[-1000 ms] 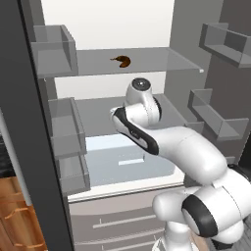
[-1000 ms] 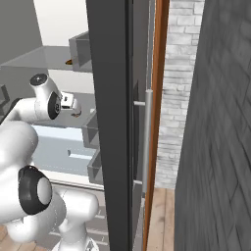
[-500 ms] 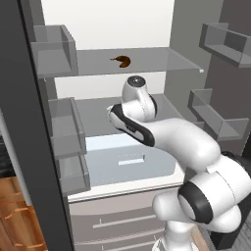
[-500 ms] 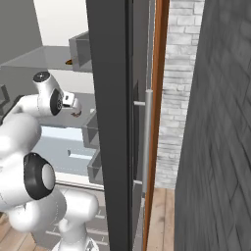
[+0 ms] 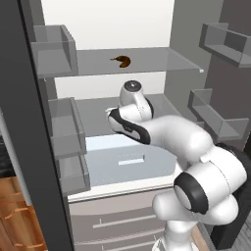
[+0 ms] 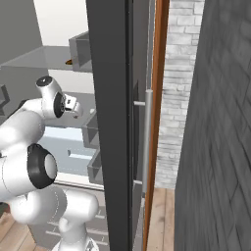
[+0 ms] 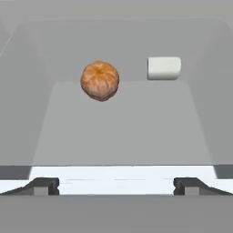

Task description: Pick up the tangerine and banana from the fridge and place one fruit on each plate on the dining counter.

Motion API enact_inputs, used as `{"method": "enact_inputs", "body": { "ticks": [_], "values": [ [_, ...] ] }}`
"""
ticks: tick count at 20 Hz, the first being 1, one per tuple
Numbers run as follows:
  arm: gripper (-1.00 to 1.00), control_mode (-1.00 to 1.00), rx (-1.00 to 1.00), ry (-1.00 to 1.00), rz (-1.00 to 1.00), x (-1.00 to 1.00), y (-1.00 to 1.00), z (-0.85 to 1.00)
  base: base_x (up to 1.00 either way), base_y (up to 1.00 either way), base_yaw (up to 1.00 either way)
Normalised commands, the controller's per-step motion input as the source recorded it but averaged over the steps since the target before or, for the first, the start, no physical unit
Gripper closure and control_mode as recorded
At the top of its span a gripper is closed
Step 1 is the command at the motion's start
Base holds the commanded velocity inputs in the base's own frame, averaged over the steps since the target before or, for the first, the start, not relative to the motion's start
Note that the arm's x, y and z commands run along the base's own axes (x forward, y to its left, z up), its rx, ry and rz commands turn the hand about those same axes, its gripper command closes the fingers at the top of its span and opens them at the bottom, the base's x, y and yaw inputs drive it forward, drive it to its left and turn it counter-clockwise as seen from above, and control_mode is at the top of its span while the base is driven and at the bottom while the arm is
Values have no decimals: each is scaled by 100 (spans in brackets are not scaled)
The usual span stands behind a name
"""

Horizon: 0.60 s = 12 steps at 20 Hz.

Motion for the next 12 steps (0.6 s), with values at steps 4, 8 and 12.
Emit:
{"method": "enact_inputs", "body": {
  "ticks": [4,8,12],
  "values": [
    [-100,-100,1,0,-2,34,0,-15,0,0,0],
    [-100,-100,1,0,-2,29,2,-4,0,0,0],
    [-100,-100,1,0,0,25,11,-1,0,0,0]
  ]
}}
